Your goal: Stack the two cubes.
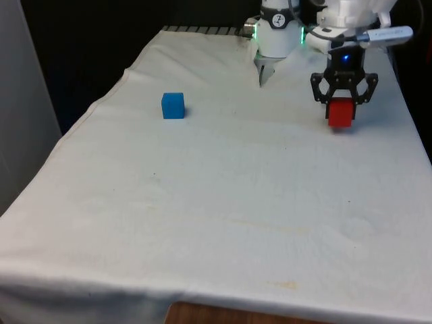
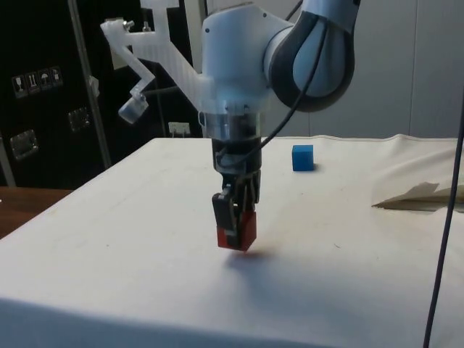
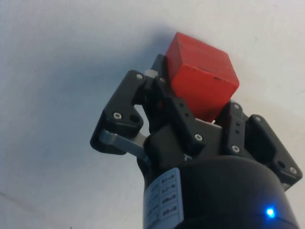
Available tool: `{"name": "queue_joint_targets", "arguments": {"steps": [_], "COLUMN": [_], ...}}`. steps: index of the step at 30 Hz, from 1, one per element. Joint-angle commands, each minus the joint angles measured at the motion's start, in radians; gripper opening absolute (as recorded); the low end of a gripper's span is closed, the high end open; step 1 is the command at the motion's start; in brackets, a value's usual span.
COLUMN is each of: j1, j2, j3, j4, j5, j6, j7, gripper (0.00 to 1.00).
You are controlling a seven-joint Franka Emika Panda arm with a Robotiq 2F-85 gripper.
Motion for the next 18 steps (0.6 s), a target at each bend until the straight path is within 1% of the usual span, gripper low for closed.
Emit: {"name": "queue_joint_targets", "arguments": {"steps": [1, 2, 3, 4, 5, 9, 10, 11, 15, 18], "j1": [-0.01, -0.011, -0.002, -0.013, -0.013, -0.018, -0.008, -0.02, -0.02, -0.021], "j2": [-0.01, -0.024, -0.024, -0.033, -0.033, -0.075, -0.068, -0.092, -0.124, -0.154], "j3": [0.013, 0.014, -0.001, 0.014, 0.014, 0.012, -0.002, 0.009, -0.003, -0.019], "j4": [-0.003, -0.006, -0.005, -0.007, -0.007, -0.014, -0.01, -0.018, -0.025, -0.031], "j5": [0.02, 0.024, 0.002, 0.026, 0.026, 0.034, 0.005, 0.037, 0.042, 0.047], "j6": [-0.007, -0.012, -0.009, -0.017, -0.017, -0.039, -0.036, -0.048, -0.067, -0.086], "j7": [-0.011, -0.013, 0.0, -0.015, -0.015, -0.021, -0.001, -0.025, -0.036, -0.053], "gripper": [0.0, 0.0, 0.0, 0.0, 0.0, 0.0, 0.0, 0.0, 0.0, 0.0]}}
